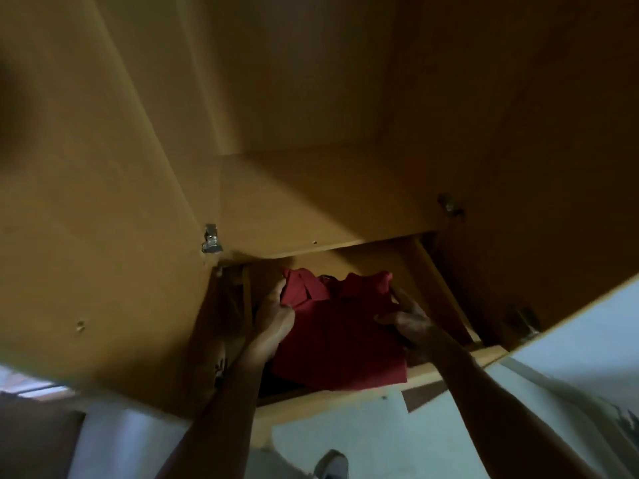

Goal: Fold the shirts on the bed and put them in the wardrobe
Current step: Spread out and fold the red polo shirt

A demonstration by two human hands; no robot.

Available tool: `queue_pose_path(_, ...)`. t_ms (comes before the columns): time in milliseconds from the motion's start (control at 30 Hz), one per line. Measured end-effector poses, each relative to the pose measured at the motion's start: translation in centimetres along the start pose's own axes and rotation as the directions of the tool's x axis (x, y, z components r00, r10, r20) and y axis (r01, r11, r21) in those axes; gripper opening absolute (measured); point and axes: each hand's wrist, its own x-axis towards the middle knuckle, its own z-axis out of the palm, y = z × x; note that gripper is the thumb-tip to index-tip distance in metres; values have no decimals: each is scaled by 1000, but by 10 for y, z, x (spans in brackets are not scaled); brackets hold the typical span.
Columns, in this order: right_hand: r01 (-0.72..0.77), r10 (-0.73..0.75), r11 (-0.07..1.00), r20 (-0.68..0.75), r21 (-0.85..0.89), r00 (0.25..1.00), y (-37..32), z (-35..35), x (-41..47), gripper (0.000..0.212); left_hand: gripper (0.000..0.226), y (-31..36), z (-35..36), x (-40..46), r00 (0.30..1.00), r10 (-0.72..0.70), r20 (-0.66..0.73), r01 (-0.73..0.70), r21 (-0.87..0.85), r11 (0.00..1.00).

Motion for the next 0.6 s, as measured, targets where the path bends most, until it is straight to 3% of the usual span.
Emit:
queue_pose_path(133, -97, 107, 989, 88, -111, 990, 12, 11, 60, 81, 74, -36, -4, 31, 992, -52, -118, 59, 52, 997)
queue_pose_path(200, -200, 242, 939, 121, -280, 963, 31, 15, 70, 99, 94, -59, 2, 33, 956, -290, -53, 294, 127, 947)
queue_pose_path(233, -231, 290, 900, 113, -370, 950, 43, 15, 73, 104, 96, -64, 9, 31, 897, -442, -10, 437, 170, 883)
queue_pose_path(267, -237, 311, 863, 98, -446, 945, 53, 15, 74, 103, 95, -67, 15, 23, 862, -506, 5, 489, 249, 836)
queue_pose_path(467, -170, 270, 712, 41, -682, 962, 80, 8, 91, 75, 97, -87, 37, -1, 959, -273, -74, 252, 657, 710)
queue_pose_path(533, -111, 232, 628, 50, -770, 971, 96, 0, 98, 74, 85, -91, 38, -2, 964, -256, -76, 235, 699, 676)
queue_pose_path(600, -40, 209, 558, 94, -829, 973, 131, -14, 119, 81, 59, -95, 40, 0, 965, -256, -56, 209, 754, 623)
